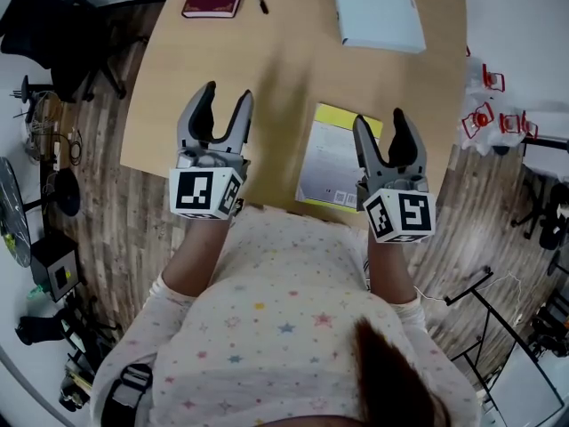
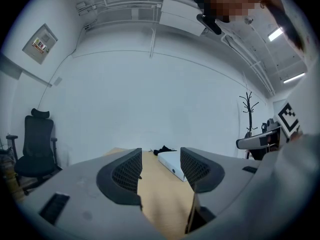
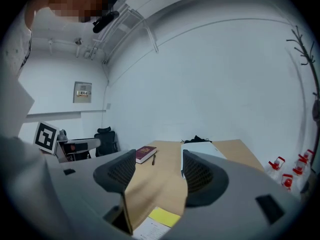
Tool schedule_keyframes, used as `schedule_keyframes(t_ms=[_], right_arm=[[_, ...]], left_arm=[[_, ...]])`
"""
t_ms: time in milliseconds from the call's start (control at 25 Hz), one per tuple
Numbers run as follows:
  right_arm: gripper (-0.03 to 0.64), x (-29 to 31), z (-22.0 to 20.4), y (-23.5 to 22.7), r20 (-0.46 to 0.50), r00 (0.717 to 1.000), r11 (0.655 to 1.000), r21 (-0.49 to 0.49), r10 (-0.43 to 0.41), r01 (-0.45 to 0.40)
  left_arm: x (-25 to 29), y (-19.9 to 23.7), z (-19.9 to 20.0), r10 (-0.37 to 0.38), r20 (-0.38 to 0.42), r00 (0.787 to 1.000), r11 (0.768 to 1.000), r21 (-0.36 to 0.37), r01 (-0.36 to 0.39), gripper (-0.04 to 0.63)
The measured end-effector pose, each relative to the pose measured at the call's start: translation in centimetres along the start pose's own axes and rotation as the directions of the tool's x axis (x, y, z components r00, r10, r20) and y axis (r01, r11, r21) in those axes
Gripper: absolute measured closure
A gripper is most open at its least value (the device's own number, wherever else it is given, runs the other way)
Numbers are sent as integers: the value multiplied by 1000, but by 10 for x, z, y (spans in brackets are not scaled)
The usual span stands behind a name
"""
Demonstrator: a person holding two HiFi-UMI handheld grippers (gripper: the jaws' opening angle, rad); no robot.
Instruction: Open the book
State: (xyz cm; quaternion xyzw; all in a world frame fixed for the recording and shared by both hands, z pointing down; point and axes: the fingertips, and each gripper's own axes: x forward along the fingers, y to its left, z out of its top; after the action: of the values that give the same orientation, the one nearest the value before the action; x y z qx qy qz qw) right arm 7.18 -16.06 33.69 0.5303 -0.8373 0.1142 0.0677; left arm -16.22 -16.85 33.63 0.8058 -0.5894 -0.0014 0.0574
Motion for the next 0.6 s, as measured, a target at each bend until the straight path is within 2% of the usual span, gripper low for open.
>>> schedule_keyframes(t_ms=[280, 600], right_arm=[[331, 10, -14, 7, -26, 999, 1000, -2, 18, -18], [351, 16, -43, 18, -69, 998, 999, 54, 4, 0]], left_arm=[[-1, 1, -9, 1, 0, 1000, 1000, -15, -1, 377], [-6, 7, -23, -3, -16, 1000, 1000, -22, 2, 377]])
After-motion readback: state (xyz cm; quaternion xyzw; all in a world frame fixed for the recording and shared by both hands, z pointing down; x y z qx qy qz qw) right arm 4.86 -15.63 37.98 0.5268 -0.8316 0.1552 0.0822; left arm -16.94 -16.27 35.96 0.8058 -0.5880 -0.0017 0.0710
